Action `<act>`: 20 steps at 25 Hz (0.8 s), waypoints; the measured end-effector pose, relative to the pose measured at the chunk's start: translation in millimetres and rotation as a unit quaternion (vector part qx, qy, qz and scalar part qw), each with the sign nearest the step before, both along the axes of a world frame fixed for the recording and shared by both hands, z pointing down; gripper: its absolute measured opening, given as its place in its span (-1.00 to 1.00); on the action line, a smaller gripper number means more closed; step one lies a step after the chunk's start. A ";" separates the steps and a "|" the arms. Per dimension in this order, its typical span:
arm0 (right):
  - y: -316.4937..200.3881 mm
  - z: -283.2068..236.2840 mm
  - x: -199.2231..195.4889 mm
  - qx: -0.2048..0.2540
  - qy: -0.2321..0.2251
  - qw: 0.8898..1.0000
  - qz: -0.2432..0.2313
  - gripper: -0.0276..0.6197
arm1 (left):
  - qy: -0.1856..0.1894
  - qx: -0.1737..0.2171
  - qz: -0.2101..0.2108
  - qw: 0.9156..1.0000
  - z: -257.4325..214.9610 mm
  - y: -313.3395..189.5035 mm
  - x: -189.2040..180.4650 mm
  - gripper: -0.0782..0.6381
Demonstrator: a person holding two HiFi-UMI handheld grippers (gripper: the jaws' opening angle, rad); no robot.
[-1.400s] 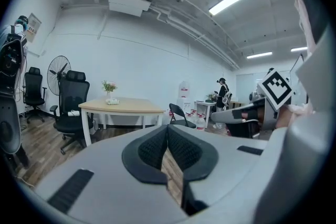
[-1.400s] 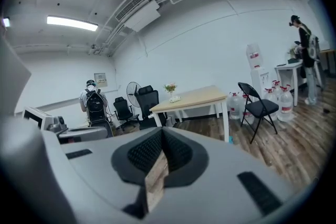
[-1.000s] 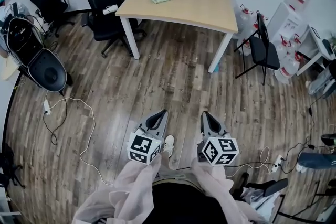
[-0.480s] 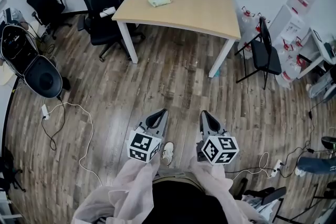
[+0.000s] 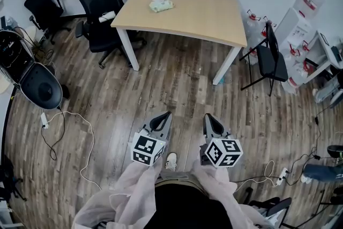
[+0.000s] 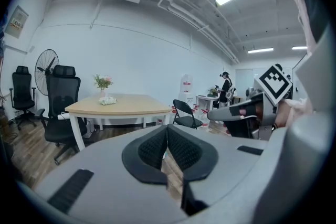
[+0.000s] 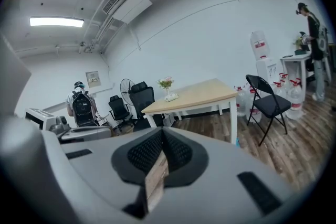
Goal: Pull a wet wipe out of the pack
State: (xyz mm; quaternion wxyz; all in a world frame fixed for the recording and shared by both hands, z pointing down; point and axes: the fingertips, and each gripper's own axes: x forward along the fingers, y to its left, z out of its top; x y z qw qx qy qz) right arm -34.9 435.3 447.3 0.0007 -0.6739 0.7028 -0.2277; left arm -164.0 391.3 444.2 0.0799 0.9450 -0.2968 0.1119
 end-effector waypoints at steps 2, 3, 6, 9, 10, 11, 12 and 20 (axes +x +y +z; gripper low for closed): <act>-10.5 -0.8 0.0 0.000 0.000 1.000 -0.003 -0.89 | 0.000 0.001 0.002 1.000 -1.0 -9.1 2.2 -0.75; -15.3 -1.1 -0.3 0.001 0.001 1.000 -0.005 -0.89 | -0.001 0.002 0.002 1.000 -1.2 -13.0 3.0 -0.75; -27.3 -1.3 -1.8 0.002 0.000 1.000 -0.009 -0.89 | -0.002 0.003 0.002 1.000 -1.7 -22.0 3.7 -0.75; -34.6 -1.3 -3.0 0.002 0.001 1.000 -0.013 -0.89 | 0.000 0.003 0.001 1.000 -3.2 -27.5 4.5 -0.75; -35.6 -0.3 -3.3 0.000 0.003 1.000 -0.016 -0.89 | 0.000 0.002 0.000 1.000 -2.6 -28.2 5.1 -0.75; -36.0 1.2 -3.4 -0.003 0.007 1.000 -0.020 -0.90 | 0.001 0.000 -0.002 1.000 -1.2 -28.4 5.6 -0.75; -35.7 2.9 -3.0 -0.006 0.011 1.000 -0.022 -0.89 | 0.002 -0.002 -0.003 1.000 0.6 -28.2 6.1 -0.75; -32.7 12.4 6.5 -0.020 0.016 1.000 -0.009 -0.89 | -0.003 -0.017 -0.004 1.000 11.2 -28.4 8.1 -0.75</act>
